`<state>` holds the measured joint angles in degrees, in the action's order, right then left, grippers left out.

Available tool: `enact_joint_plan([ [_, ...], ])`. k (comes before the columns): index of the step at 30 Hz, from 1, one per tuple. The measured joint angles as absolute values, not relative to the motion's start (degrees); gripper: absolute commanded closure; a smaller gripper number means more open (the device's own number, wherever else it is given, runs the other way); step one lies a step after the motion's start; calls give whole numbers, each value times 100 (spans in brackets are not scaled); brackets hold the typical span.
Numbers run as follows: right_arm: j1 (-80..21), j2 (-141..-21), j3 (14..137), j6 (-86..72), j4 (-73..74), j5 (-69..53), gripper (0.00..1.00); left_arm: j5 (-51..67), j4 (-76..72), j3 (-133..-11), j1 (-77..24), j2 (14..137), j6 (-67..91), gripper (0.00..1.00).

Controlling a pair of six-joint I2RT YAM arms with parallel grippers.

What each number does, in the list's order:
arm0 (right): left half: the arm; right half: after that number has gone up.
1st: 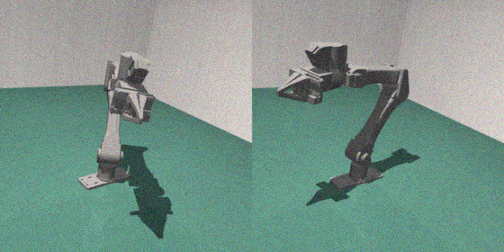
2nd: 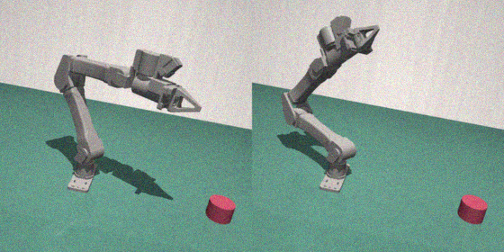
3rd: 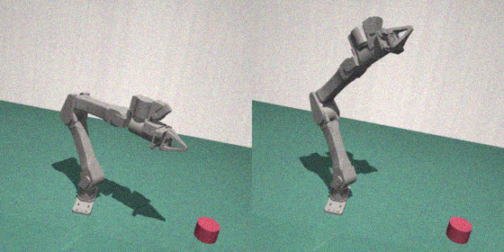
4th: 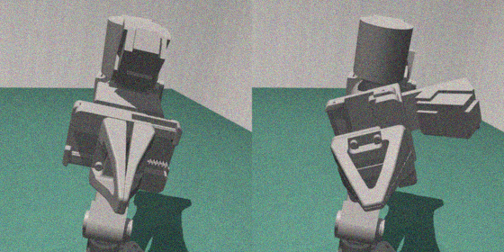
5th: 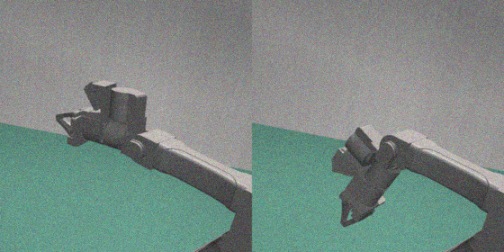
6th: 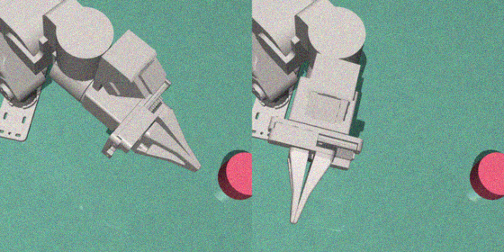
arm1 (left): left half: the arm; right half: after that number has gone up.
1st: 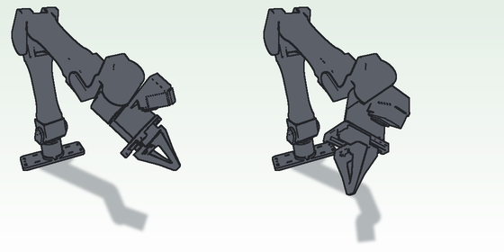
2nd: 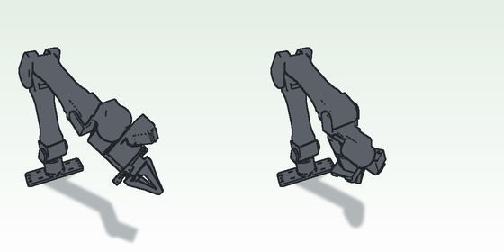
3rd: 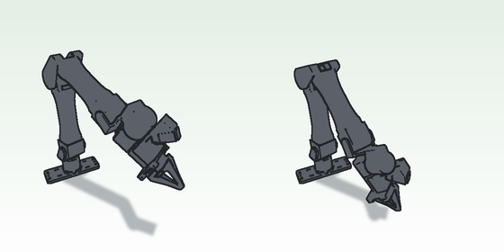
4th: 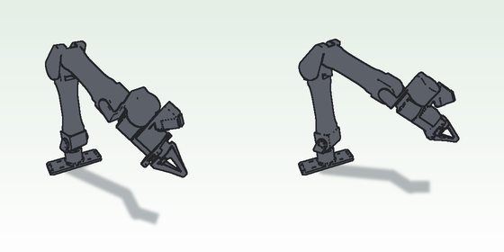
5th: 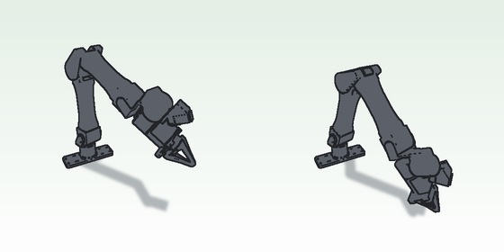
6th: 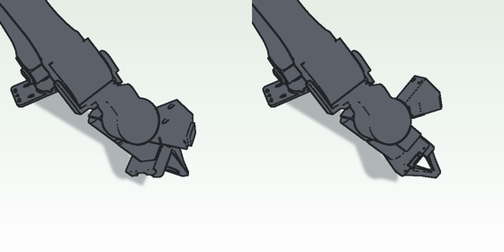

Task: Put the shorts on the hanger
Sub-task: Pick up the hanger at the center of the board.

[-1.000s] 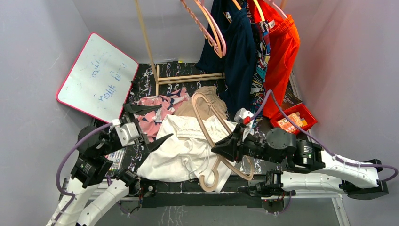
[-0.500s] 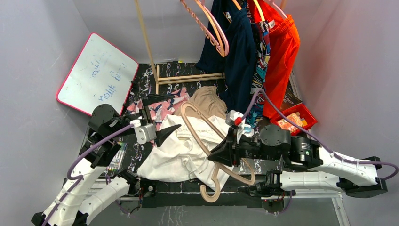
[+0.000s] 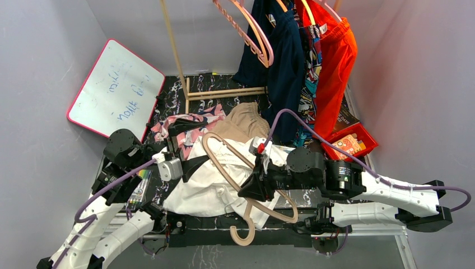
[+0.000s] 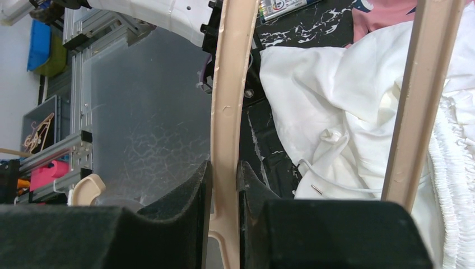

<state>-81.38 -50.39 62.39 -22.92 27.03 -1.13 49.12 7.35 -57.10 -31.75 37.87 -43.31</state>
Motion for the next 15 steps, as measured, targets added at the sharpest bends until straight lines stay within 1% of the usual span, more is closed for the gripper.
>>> enact_joint_plan([
  [2, -8138, -5043, 6265, -2290, 2694, -150, 93, 4958, 827, -5669, -3175, 3776, -4348, 14],
  [7, -8138, -5074, 6346, -2274, 2685, -202, 94, 5122, 954, -5559, -3175, 3785, -4401, 27],
  [9, -8138, -5103, 6377, -2265, 2683, -233, 94, 5216, 967, -5553, -3175, 3817, -4425, 36],
  [10, -8138, -5116, 6390, -2265, 2692, -263, 94, 5247, 961, -5553, -3175, 3837, -4442, 38],
  [11, -8138, -5124, 6392, -2263, 2694, -281, 94, 5277, 945, -5555, -3173, 3859, -4464, 44],
  [13, -8145, -5148, 6396, -2265, 2714, -355, 94, 5336, 926, -5555, -3173, 3905, -4499, 52],
  [15, -8149, -5188, 6396, -2265, 2755, -451, 94, 5376, 893, -5568, -3166, 3966, -4547, 57],
])
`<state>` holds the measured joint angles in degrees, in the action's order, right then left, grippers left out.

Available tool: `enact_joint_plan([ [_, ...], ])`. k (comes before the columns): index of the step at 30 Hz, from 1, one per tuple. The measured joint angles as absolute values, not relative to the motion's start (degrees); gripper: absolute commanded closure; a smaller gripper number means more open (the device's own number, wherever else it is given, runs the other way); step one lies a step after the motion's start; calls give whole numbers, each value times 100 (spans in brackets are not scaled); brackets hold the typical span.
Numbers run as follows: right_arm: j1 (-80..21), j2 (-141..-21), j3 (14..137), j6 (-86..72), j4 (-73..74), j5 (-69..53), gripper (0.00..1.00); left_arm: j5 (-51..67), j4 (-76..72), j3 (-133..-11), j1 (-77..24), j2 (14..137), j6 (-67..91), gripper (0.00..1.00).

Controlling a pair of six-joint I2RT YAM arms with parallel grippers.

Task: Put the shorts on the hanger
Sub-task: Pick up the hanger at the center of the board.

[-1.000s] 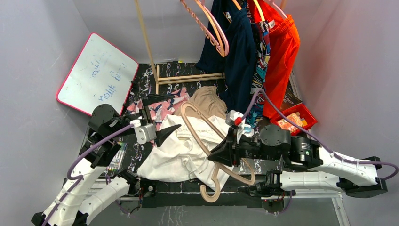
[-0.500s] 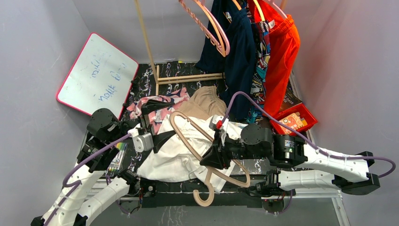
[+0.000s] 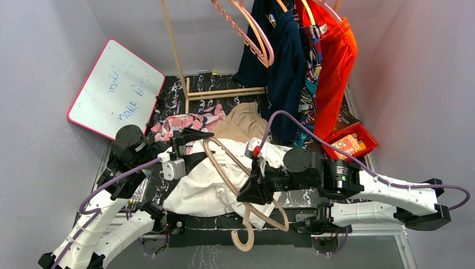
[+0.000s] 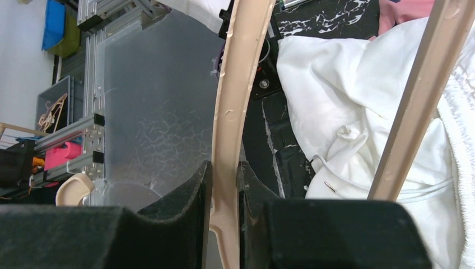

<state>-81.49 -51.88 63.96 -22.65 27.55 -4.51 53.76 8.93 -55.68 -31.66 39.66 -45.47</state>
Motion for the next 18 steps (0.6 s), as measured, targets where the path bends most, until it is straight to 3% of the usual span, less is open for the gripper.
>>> enact_joint_plan([
  [3, -8152, -5249, 6396, -2263, 2832, -530, 94, 5443, 869, -5588, -3164, 4034, -4584, 65],
  [7, -8156, -5277, 6399, -2257, 2932, -631, 94, 5441, 834, -5588, -3159, 4042, -4644, 96],
  [14, -8169, -5266, 6482, -2255, 3037, -679, 93, 5489, 825, -5586, -3157, 4023, -4737, 100],
  [15, -8169, -5264, 6488, -2252, 3044, -676, 89, 5487, 823, -5586, -3157, 4016, -4735, 100],
  [18, -8178, -5269, 6514, -2250, 3083, -648, 57, 5485, 819, -5586, -3157, 4014, -4716, 100],
])
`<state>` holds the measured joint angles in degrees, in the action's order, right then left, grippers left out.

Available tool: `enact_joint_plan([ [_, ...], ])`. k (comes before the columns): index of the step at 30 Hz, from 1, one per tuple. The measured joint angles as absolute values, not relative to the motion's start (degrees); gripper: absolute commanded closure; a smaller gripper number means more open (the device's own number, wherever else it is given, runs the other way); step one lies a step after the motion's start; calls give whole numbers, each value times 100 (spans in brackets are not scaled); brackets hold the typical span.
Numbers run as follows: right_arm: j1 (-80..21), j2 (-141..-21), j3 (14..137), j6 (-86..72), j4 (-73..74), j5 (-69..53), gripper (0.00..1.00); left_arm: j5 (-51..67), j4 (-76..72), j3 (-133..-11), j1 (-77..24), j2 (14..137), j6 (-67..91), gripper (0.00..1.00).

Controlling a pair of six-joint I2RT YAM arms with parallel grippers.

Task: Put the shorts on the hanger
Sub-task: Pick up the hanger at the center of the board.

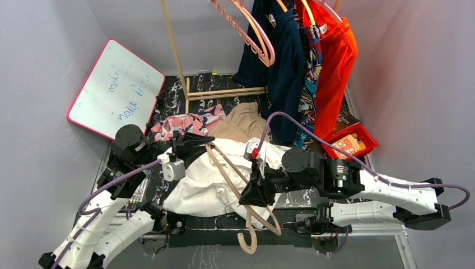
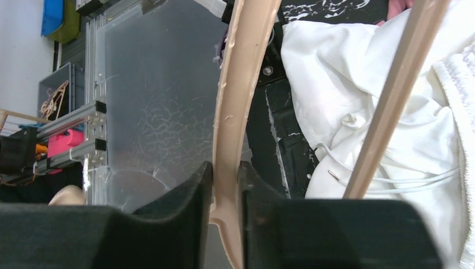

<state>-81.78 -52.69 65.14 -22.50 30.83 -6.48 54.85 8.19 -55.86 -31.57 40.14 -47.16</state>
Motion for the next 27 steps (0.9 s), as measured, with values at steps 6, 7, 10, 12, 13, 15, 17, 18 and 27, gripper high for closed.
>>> enact_joint_plan([
  [6, -8147, -5229, 6589, -2169, 2952, -191, 33, 5437, 819, -5369, -3192, 4012, -4423, 100],
  [7, -8143, -5188, 6589, -2152, 2912, -64, 32, 5387, 805, -5286, -3201, 4012, -4375, 100],
  [10, -8138, -5011, 6589, -2097, 2875, 274, 30, 5181, 687, -5006, -3201, 3983, -4213, 100],
  [12, -8138, -4880, 6589, -2078, 2860, 504, 30, 4984, 567, -4744, -3201, 3924, -4053, 100],
  [13, -8141, -4783, 6587, -2062, 2856, 696, 29, 4873, 517, -4624, -3201, 3894, -3979, 100],
  [15, -8138, -4501, 6576, -2034, 2847, 1153, 29, 4674, 443, -4447, -3201, 3844, -3844, 100],
  [17, -8138, -4139, 6514, -2005, 2781, 1586, 29, 4421, 410, -4324, -3201, 3815, -3651, 100],
  [18, -8138, -3881, 6416, -1986, 2692, 1813, 29, 4276, 360, -4281, -3201, 3809, -3522, 100],
  [27, -8134, -2362, 5378, -2241, 2523, 3059, 30, 3035, -176, -3964, -3201, 3586, -1981, 100],
])
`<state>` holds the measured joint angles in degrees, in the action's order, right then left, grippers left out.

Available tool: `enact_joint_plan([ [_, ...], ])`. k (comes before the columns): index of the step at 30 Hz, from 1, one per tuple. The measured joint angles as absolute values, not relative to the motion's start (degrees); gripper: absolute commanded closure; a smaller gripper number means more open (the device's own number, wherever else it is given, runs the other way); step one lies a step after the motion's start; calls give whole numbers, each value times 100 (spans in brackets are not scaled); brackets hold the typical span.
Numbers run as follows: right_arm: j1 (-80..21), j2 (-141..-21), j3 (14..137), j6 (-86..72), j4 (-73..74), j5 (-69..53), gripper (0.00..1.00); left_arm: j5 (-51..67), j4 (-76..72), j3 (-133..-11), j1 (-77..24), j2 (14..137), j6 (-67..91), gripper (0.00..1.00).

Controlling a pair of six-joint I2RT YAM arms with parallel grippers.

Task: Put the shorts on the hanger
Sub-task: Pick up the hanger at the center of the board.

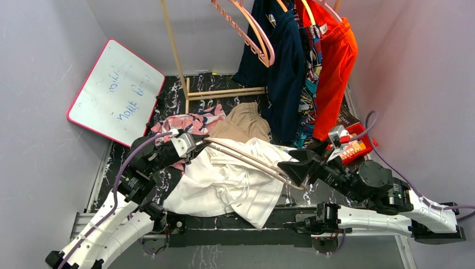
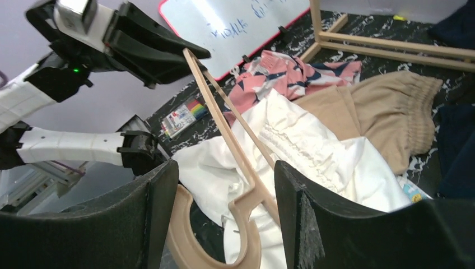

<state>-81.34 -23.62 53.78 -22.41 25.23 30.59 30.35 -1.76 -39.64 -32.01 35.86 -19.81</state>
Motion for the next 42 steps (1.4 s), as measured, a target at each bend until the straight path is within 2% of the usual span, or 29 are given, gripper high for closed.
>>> enact_joint_plan([
  [9, -8134, -1994, 5013, -2359, 2482, 3424, 29, 2429, -298, -3627, -3208, 3037, -1457, 100],
  [17, -8134, -1717, 4884, -1927, 2078, 3155, 30, 2071, -158, -3430, -3208, 2401, -1385, 100],
  [35, -8132, -1581, 4908, -1031, 2056, 2606, 31, 1590, -38, -3468, -3208, 2711, -672, 100],
  [42, -8134, -2213, 5122, -891, 2359, 2716, 31, 1822, -14, -3951, -3208, 2803, -340, 100],
])
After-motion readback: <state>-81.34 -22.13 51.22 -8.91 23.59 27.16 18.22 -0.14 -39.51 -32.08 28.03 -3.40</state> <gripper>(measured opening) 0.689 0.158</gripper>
